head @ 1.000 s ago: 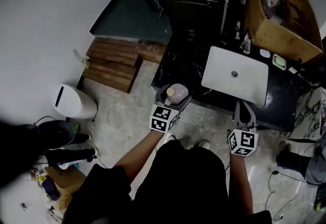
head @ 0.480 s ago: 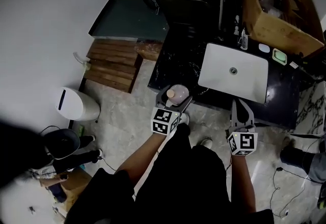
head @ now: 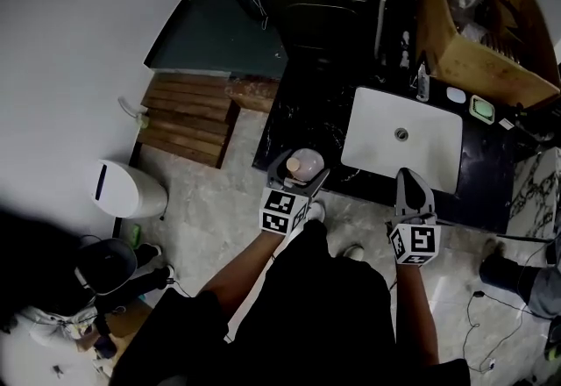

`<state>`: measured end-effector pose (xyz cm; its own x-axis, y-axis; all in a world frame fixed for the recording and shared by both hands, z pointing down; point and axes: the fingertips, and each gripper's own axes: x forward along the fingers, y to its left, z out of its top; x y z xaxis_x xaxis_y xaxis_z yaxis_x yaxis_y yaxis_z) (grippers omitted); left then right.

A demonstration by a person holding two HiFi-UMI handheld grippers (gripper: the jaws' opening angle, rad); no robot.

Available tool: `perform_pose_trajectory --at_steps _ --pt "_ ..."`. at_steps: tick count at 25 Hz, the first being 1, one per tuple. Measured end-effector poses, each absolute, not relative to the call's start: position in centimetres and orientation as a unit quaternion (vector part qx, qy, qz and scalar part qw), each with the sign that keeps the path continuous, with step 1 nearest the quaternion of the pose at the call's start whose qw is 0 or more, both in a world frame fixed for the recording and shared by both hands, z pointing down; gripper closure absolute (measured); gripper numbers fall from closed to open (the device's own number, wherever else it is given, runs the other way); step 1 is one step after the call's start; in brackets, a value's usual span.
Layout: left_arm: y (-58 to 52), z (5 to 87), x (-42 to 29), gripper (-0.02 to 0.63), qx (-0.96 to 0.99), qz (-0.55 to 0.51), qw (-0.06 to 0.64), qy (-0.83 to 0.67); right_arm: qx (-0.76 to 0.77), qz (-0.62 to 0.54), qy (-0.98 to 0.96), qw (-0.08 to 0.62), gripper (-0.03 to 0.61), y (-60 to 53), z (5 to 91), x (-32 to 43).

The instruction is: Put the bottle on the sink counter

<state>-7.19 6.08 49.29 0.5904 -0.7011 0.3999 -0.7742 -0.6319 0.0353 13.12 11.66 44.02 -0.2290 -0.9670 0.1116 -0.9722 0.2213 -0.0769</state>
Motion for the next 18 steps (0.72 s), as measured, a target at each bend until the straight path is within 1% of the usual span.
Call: perform_pose_trajectory --at_steps 10,18 --pt "0.3 49.5 -6.8 0.219 0.896 0.173 0.110 -0.394 0.647 0.073 -0.758 0.042 0.540 6.5 44.2 13.5" --pt "-4.0 50.6 -8.0 0.219 0.909 0.172 0.117 -0.361 0.659 0.063 -0.745 0.078 0.540 3.3 44.7 10.5"
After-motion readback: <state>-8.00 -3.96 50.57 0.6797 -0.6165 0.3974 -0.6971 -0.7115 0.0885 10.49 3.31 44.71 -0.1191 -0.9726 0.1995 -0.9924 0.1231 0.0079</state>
